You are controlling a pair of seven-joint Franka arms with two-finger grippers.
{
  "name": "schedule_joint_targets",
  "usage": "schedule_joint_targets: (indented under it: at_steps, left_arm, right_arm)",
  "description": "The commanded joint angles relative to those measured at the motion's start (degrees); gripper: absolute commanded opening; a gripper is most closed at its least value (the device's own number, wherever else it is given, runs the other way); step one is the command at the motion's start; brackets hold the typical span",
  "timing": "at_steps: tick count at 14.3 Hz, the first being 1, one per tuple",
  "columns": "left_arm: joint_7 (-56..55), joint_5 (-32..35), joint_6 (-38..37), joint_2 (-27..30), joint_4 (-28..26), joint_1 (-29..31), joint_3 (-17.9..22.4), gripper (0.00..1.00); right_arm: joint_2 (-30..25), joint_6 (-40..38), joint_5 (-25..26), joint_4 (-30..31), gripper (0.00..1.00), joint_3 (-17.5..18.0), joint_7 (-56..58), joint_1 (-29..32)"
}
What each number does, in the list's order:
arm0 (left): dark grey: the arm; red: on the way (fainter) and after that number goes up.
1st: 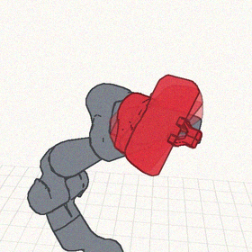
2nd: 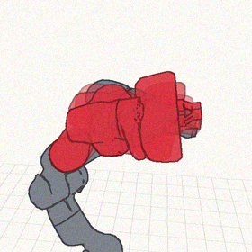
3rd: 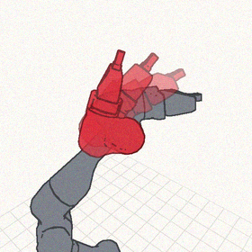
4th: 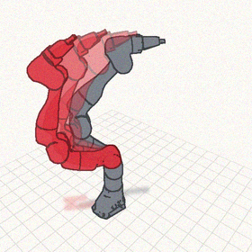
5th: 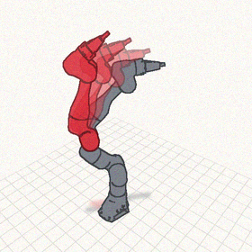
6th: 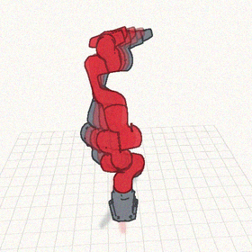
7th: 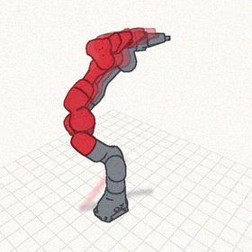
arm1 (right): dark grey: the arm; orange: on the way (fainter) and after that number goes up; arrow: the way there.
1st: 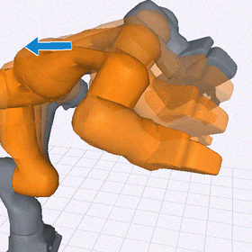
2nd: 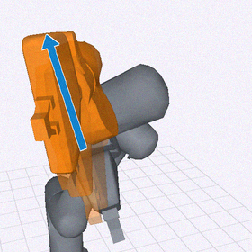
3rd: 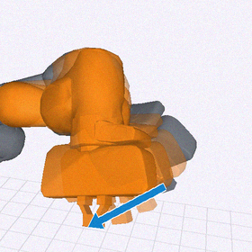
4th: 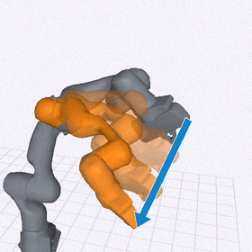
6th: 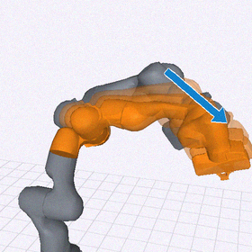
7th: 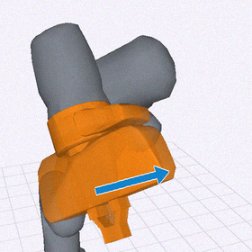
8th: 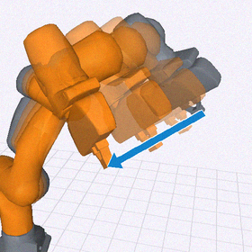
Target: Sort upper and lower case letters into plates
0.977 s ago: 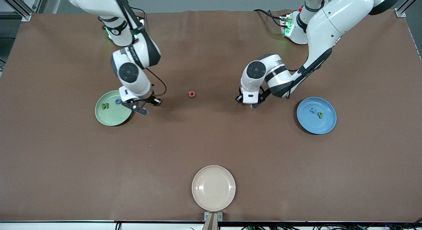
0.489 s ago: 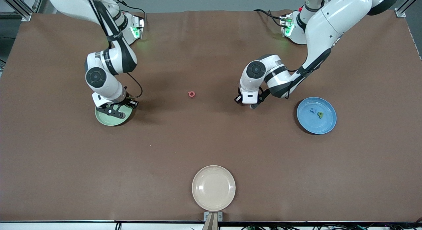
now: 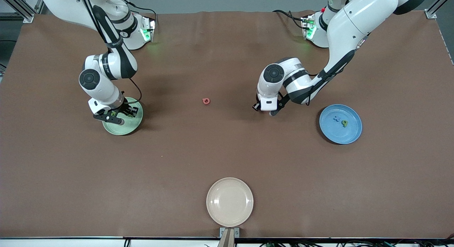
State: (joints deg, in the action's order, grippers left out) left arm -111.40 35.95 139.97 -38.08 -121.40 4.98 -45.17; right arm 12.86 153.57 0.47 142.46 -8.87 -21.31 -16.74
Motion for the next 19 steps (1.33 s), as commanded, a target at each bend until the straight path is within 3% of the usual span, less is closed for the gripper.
schedule_joint_targets:
  at_steps: [1, 2, 5, 8, 14, 19]
  left_arm:
    - [-0.5, 1.2, 1.5, 2.2, 1.2, -0.2, 1.3, 0.14]
    - [-0.2, 0.9, 1.4, 3.7, 1.3, 0.4, 1.3, 0.13]
    - [1.6, 0.7, 0.9, 6.4, 1.3, 5.0, -1.3, 0.13]
    - [8.3, 0.7, -2.2, 6.7, 1.0, 13.5, -7.0, 0.11]
    - [32.8, 0.9, -11.6, 6.7, -0.8, 31.1, -16.1, 0.11]
    - [54.0, 4.2, -15.3, 7.1, -4.8, 45.4, -19.3, 0.11]
  right_arm:
    - [-0.6, 0.8, 1.0, 1.2, 0.55, 0.8, 0.2, 0.8]
    - [-0.7, 0.5, 1.0, 1.1, 0.98, 0.8, 0.8, 0.8]
    - [-2.0, -5.6, 0.9, -1.1, 1.00, 0.8, 2.1, 0.7]
    - [-4.9, -16.9, 0.0, -6.6, 1.00, 1.5, -3.5, -1.4]
    - [-2.2, -10.5, -1.3, -8.1, 1.00, 2.1, -30.3, -18.3]
    - [5.9, -10.0, -1.6, -16.5, 1.00, 2.1, -47.4, -28.5]
